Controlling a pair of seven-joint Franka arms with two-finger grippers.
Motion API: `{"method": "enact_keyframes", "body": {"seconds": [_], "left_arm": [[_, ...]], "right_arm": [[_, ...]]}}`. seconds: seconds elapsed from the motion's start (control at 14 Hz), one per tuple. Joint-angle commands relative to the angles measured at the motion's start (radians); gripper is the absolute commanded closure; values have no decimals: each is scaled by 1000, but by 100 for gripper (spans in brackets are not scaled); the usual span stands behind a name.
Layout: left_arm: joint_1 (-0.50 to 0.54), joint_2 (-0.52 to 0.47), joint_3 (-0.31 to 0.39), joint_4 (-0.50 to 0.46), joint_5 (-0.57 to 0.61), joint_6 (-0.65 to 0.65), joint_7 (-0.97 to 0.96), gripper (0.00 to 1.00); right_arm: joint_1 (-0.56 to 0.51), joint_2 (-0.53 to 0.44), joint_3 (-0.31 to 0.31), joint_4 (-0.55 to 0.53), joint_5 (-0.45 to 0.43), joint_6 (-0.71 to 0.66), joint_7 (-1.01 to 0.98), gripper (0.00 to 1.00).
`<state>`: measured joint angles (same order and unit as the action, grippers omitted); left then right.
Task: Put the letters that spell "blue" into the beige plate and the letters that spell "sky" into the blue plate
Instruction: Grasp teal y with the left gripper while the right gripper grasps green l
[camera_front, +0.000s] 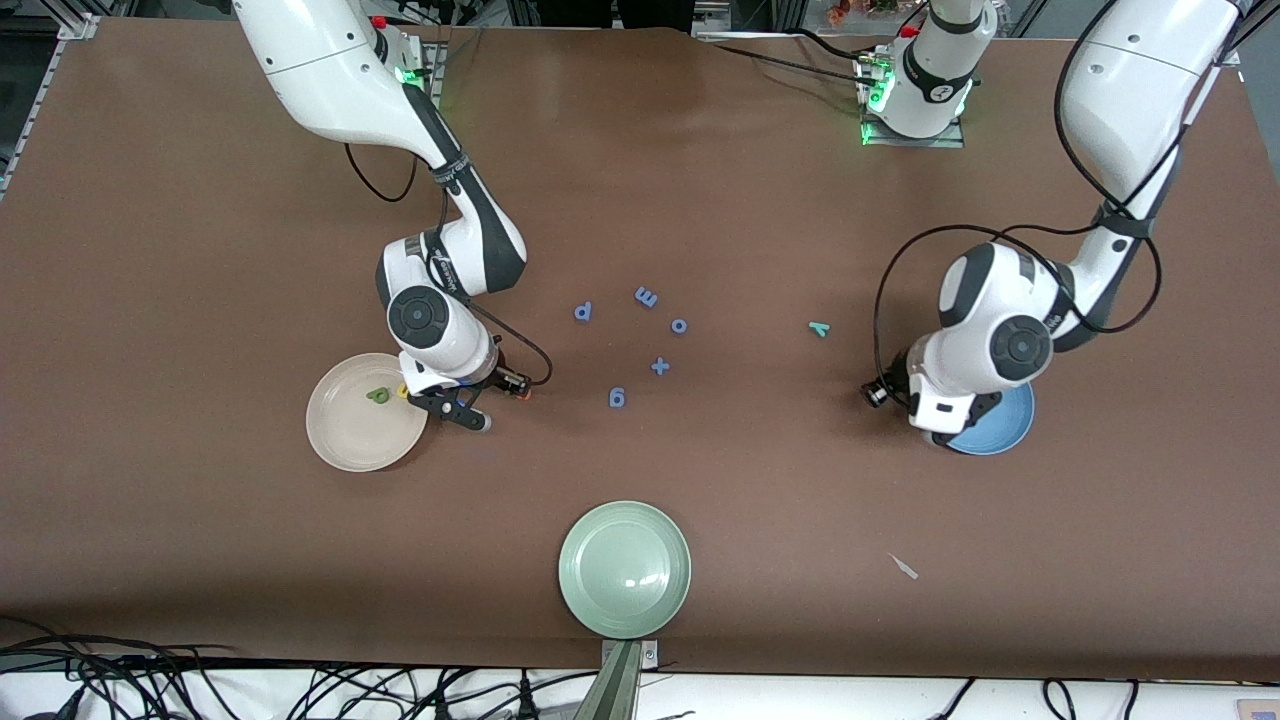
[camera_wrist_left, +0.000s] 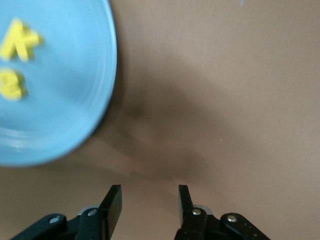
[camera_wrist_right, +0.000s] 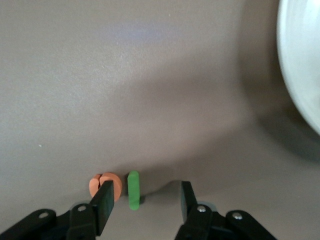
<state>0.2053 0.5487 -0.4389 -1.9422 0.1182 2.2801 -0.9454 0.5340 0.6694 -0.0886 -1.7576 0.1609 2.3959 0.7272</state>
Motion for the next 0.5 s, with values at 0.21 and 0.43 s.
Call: {"method": "enact_keyframes", "body": {"seconds": [0.21, 0.43], "left_arm": [[8, -118, -95, -233, 31, 172, -309, 47], [-4, -124, -107, -314, 34, 274, -427, 47]], "right_arm": [[-3, -2, -23, 24, -61, -31, -23, 38], [0, 10, -20, 21, -54, -26, 1, 38]]}}
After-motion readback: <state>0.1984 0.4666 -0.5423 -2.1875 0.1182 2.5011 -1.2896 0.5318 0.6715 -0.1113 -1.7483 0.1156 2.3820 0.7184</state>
